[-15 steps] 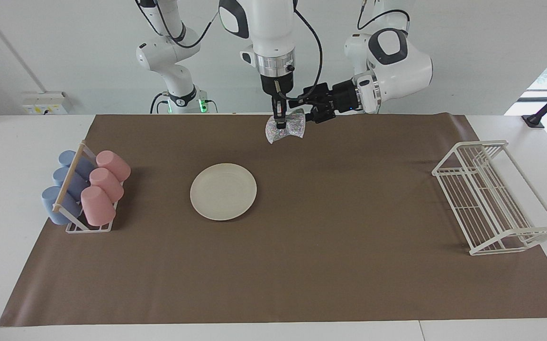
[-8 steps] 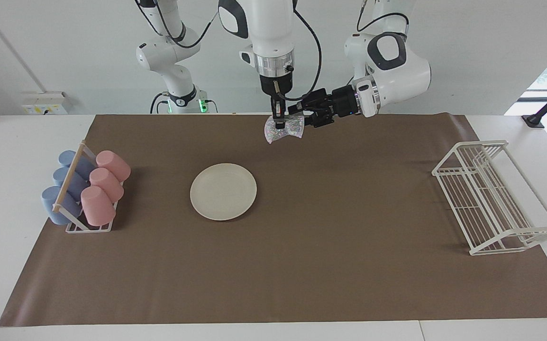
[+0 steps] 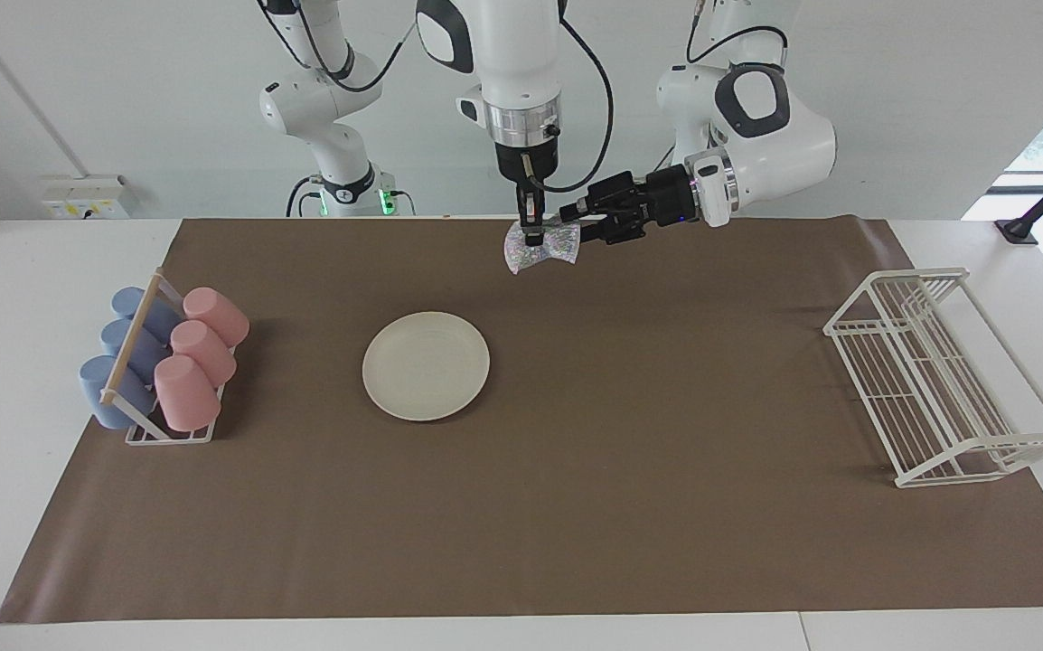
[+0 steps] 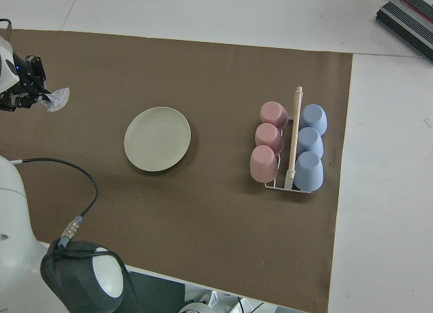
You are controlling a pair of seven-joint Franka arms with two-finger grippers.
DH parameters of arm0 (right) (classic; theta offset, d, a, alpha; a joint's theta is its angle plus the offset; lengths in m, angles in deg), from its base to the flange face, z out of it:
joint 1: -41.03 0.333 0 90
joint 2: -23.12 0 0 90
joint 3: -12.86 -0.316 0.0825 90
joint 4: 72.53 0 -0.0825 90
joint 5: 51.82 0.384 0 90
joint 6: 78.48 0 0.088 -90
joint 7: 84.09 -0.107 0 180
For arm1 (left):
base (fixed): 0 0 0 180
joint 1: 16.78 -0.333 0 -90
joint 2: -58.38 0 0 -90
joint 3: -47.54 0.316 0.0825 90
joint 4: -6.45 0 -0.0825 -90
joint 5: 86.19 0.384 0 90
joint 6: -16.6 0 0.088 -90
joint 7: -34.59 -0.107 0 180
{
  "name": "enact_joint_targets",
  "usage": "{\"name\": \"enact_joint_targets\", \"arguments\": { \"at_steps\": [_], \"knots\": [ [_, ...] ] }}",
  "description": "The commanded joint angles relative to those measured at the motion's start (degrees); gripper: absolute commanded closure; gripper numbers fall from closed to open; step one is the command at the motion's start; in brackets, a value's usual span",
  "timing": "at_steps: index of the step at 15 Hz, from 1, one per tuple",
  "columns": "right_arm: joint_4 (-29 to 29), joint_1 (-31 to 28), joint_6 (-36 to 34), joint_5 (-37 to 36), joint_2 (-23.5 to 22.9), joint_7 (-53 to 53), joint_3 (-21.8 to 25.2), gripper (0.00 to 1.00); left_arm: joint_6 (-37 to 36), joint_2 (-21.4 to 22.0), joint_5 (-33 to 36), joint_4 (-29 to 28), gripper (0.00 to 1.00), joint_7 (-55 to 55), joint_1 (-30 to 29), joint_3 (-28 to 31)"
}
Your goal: Wipe plate with sponge
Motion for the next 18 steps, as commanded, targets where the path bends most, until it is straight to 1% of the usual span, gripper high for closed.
{"name": "enact_joint_targets", "arguments": {
  "at_steps": [1, 2, 3, 4, 6, 12, 14, 15, 16, 18],
  "knots": [
    [-1.4, -0.4, -0.6, -0.1, -0.8, -0.5, -0.3, 1.0, -0.9, 0.2, -0.1, -0.3, 0.27, -1.1, -0.4, -0.1],
    [-1.4, -0.4, -0.6, -0.1, -0.7, -0.5, -0.3, 1.0, -0.8, 0.2, -0.1, -0.2, 0.31, -1.0, -0.3, -0.2],
    [-1.4, -0.5, -0.5, -0.1, -0.7, -0.3, -0.3, 1.0, -0.5, 0.2, -0.2, -0.2, 0.7, -0.4, 0.0, -0.2],
    [-1.3, -0.6, -0.6, -0.1, -0.8, -0.2, -0.3, 1.0, -0.4, 0.2, -0.3, -0.2, 1.0, 1.0, 0.1, -0.3],
    [-1.3, -0.7, -0.7, -0.1, -0.8, -0.2, -0.3, 1.0, -0.1, 0.2, -0.3, -0.2, 1.0, 3.3, 0.1, -0.3],
    [-1.2, -0.9, -0.7, -0.2, -0.6, 0.3, -0.2, 1.0, -0.4, 0.2, -0.3, -0.2, 1.0, 2.7, 0.1, -0.2],
    [-1.1, -1.1, -1.3, 0.4, -0.3, 2.6, 0.1, 1.0, -0.4, 0.2, -0.2, -0.2, 1.0, 2.7, 0.0, -0.2],
    [-0.4, -1.7, -1.2, 1.0, 0.5, 3.8, 0.2, 0.12, -0.4, 0.2, -0.2, -0.2, 1.0, 2.7, 0.0, -0.2],
    [0.9, -1.5, -0.4, 1.0, 1.3, 4.6, 0.3, 0.0, -0.4, 0.2, -0.2, -0.2, 1.0, 2.7, 0.0, -0.2],
    [1.5, -1.8, -0.3, 0.6, 1.8, 7.0, 0.2, 0.0, -0.5, 0.2, -0.2, -0.2, 1.0, 2.7, -0.1, -0.1]
  ]
}}
